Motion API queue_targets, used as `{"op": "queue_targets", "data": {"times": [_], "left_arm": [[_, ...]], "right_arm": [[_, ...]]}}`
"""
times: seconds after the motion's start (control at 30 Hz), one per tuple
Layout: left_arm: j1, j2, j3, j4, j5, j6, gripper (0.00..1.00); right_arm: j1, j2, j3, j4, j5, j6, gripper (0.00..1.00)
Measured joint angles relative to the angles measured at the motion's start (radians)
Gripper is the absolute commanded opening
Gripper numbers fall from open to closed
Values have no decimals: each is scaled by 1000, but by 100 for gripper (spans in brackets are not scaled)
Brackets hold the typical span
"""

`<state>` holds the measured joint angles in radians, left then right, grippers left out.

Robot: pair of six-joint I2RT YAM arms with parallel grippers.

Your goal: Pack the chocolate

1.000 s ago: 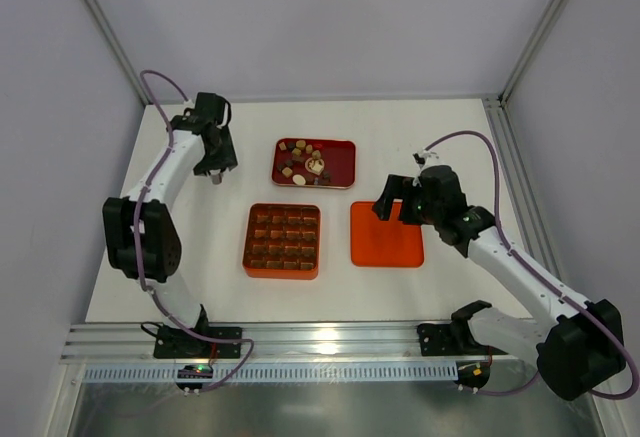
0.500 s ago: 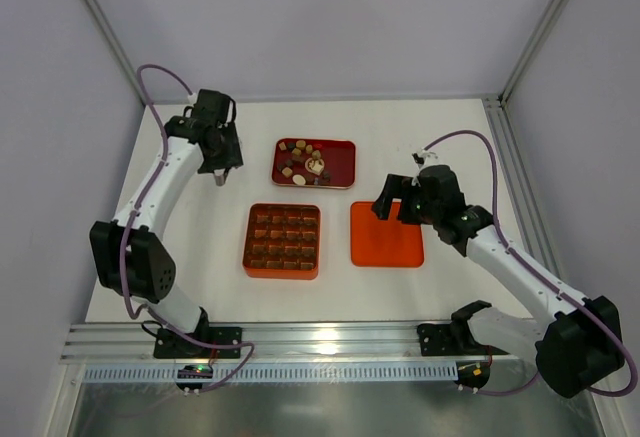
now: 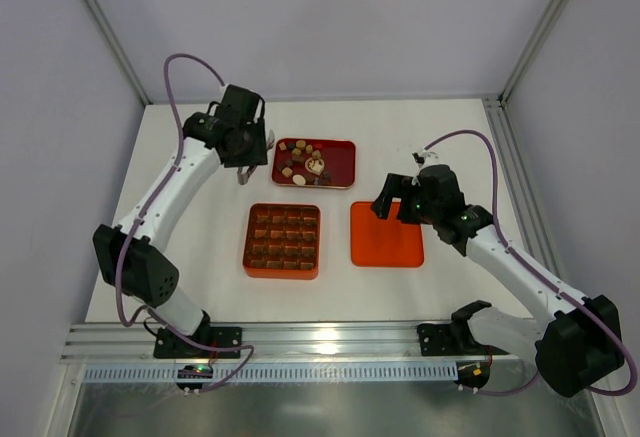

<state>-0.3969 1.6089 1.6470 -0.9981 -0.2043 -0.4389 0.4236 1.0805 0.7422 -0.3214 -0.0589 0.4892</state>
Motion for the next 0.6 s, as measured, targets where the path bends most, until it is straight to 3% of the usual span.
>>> {"op": "queue_targets", "data": {"times": [0.6], "left_arm": [[-259,175,116,-8,34,-37,46]], "right_arm": [[0,0,-10,1,4,15,100]]}}
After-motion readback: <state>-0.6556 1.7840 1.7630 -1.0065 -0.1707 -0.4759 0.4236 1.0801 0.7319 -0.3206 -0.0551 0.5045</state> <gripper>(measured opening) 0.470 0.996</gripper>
